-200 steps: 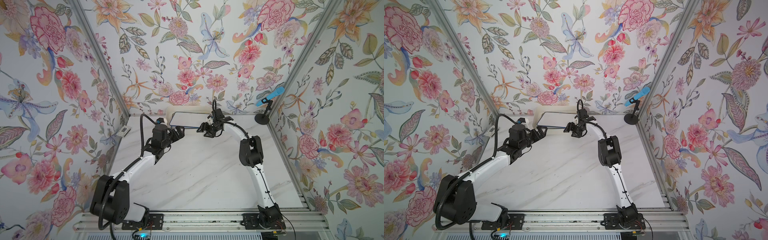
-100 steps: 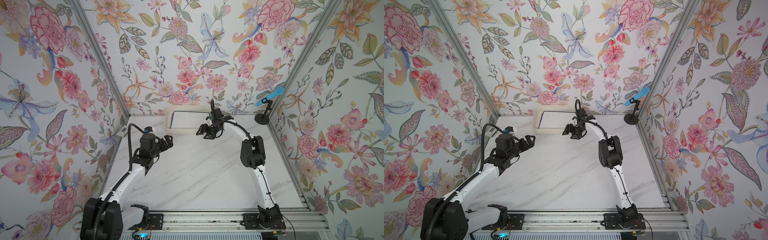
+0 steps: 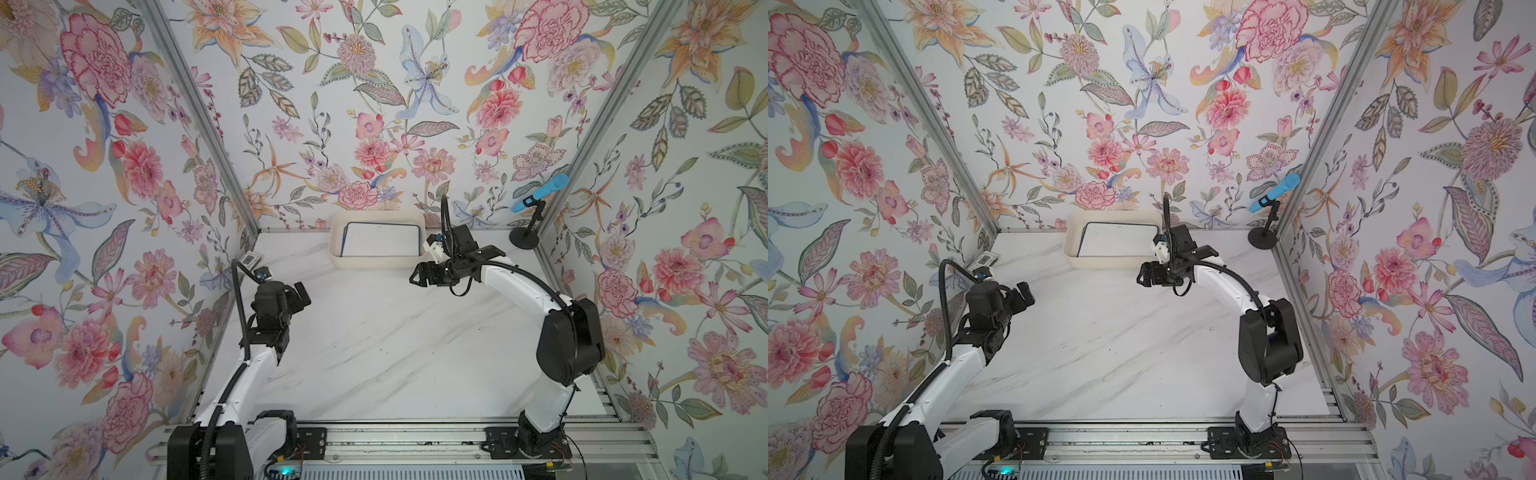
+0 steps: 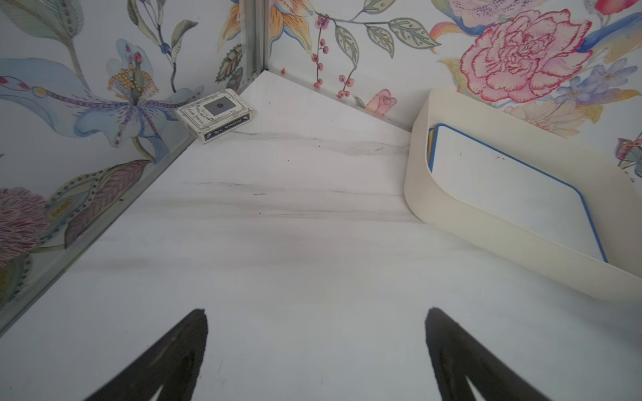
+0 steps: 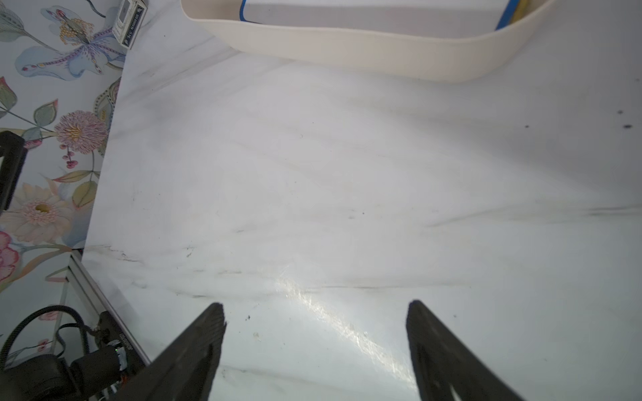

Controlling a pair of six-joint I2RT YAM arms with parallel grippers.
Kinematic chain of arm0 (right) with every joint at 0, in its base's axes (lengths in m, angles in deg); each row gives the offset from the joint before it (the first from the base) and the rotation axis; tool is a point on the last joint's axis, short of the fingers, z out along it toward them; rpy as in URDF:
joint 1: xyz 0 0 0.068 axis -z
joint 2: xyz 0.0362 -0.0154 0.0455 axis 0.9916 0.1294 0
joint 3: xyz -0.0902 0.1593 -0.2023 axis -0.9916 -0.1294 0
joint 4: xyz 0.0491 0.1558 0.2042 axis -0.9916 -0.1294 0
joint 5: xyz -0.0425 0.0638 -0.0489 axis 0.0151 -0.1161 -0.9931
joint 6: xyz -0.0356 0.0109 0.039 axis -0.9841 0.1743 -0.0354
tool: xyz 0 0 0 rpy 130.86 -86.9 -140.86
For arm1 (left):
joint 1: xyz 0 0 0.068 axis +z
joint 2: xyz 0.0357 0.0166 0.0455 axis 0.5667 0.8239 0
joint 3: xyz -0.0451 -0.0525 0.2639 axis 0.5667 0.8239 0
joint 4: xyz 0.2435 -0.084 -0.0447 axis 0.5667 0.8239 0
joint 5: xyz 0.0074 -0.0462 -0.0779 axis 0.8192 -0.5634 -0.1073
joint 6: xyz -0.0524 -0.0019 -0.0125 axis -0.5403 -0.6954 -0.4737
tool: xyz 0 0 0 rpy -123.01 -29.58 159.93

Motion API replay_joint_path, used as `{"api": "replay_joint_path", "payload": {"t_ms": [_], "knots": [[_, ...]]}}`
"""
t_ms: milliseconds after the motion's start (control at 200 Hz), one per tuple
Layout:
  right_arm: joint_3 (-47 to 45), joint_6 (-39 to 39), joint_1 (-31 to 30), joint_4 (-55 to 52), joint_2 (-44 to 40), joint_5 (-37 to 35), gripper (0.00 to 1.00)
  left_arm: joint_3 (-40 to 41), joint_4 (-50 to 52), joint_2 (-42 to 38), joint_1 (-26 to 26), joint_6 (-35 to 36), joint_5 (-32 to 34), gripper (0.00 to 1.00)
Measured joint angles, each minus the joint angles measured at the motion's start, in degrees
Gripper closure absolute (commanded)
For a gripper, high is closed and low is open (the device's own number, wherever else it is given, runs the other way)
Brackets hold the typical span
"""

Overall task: Put the whiteboard into the storage box
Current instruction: Reset both arms

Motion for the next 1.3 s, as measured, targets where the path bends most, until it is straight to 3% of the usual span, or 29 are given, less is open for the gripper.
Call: {"api": "replay_joint_path", "payload": {"t_ms": [240,350,465,610,771,931,1136,1301], "knots": [[-28.26,-1.18,2.91,15.67,-25.4,-13.4,0.11,16.81,-17.27,-12.9,0.17,6.73,8.52,0.0],[-39.36,-3.28,5.29,22.56,-35.58,-20.92,0.07,23.28,-26.36,-15.19,0.17,10.01,10.88,0.0],[-48.5,-6.32,6.95,28.57,-43.19,-28.04,0.02,28.5,-37.24,-12.33,0.2,13.27,12.37,0.0],[-58.16,-9.66,8.0,38.82,-49.05,-35.19,0.0,31.43,-52.0,-0.13,0.2,17.86,12.31,0.0],[-63.32,-11.39,11.56,48.85,-48.63,-39.34,0.0,32.2,-67.49,12.07,0.2,21.46,11.91,0.0],[-67.76,-11.34,17.7,60.28,-42.14,-40.3,0.0,31.39,-77.44,21.97,0.2,23.28,9.79,0.0],[-72.83,-12.46,21.46,78.38,-29.55,-36.13,0.0,30.14,-80.43,29.11,0.2,25.09,5.53,0.0],[-73.26,-14.51,23.82,89.66,-22.51,-29.49,0.0,29.14,-80.41,30.23,0.17,26.38,2.05,0.0]]}}
